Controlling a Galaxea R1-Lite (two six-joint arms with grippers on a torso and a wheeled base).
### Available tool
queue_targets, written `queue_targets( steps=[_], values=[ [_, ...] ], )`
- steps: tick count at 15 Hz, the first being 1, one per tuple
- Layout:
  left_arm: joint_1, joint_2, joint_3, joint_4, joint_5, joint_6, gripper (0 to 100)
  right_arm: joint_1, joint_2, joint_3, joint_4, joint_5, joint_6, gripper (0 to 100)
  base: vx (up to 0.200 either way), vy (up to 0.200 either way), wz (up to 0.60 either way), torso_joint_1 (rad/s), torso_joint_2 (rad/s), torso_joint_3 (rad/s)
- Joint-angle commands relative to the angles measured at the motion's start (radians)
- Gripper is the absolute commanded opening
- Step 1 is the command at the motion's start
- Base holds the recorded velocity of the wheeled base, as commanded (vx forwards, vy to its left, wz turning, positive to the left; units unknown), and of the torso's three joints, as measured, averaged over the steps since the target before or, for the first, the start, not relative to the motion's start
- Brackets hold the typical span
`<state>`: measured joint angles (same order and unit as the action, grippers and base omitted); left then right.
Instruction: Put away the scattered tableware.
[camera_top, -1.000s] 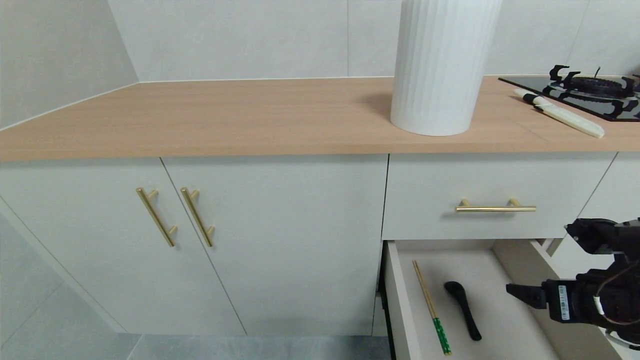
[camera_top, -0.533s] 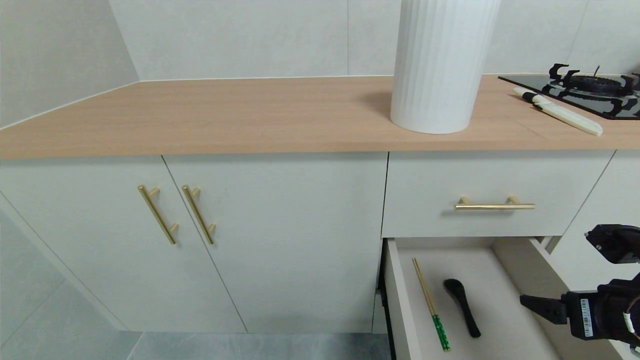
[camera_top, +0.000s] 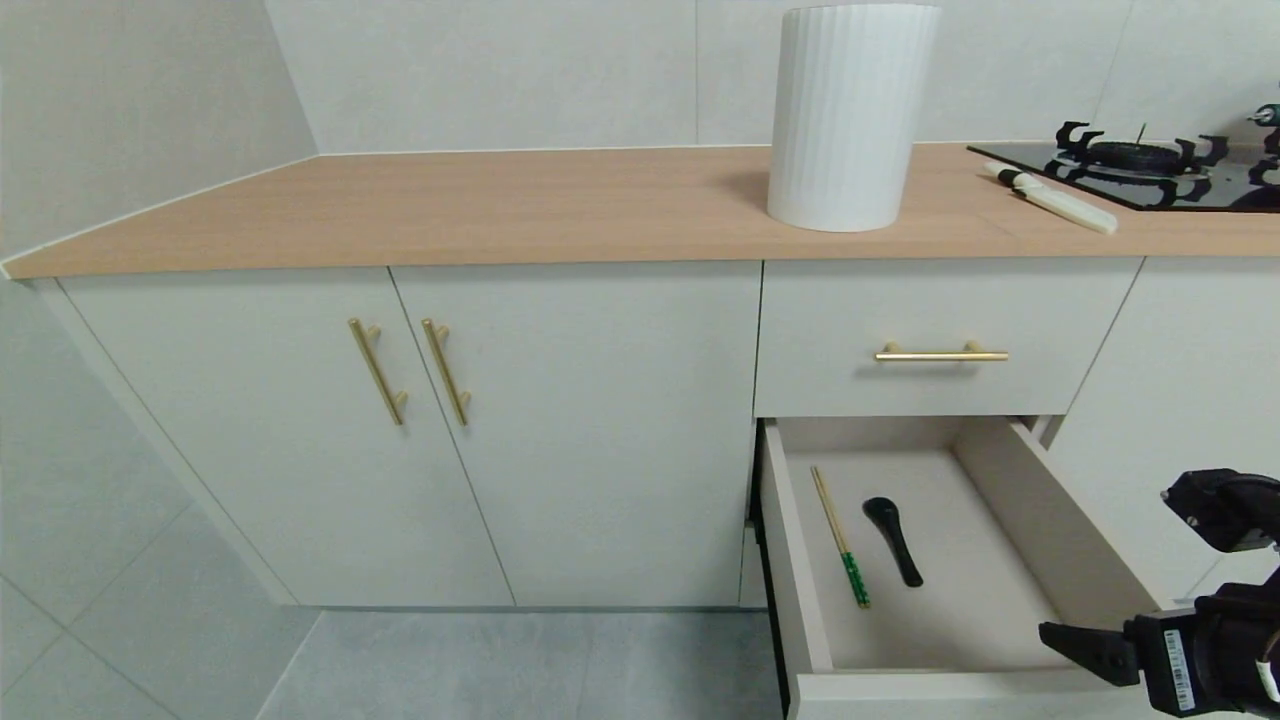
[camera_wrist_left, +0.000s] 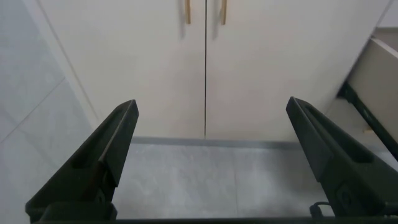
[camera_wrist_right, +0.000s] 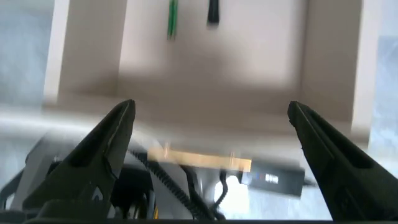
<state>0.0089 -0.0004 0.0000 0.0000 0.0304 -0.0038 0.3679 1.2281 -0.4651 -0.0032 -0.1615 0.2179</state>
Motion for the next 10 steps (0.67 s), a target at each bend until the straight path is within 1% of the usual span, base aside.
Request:
queue_targets(
  steps=[1, 4, 7, 10],
  values=[
    [0.000, 0.000, 0.000, 0.000, 0.000, -0.001, 100, 0.009, 0.001, -0.004, 0.011, 0.000, 0.000, 100, -0.200, 0.000, 0.00, 0.007, 0.00, -0.002],
    [0.000, 0.000, 0.000, 0.000, 0.000, -0.001, 100, 0.013, 0.005, -0.003, 0.022, 0.002, 0.000, 100, -0.200, 0.000, 0.00, 0.004, 0.00, 0.001],
    [0.000, 0.000, 0.000, 0.000, 0.000, -0.001, 100, 0.019, 0.036, -0.001, 0.042, 0.011, 0.000, 100, 0.000, 0.000, 0.00, 0.000, 0.00, 0.000],
    [0.000, 0.000, 0.000, 0.000, 0.000, -0.001, 100, 0.019, 0.142, 0.002, 0.032, 0.011, 0.005, 100, 0.000, 0.000, 0.00, 0.000, 0.00, 0.000]
  ],
)
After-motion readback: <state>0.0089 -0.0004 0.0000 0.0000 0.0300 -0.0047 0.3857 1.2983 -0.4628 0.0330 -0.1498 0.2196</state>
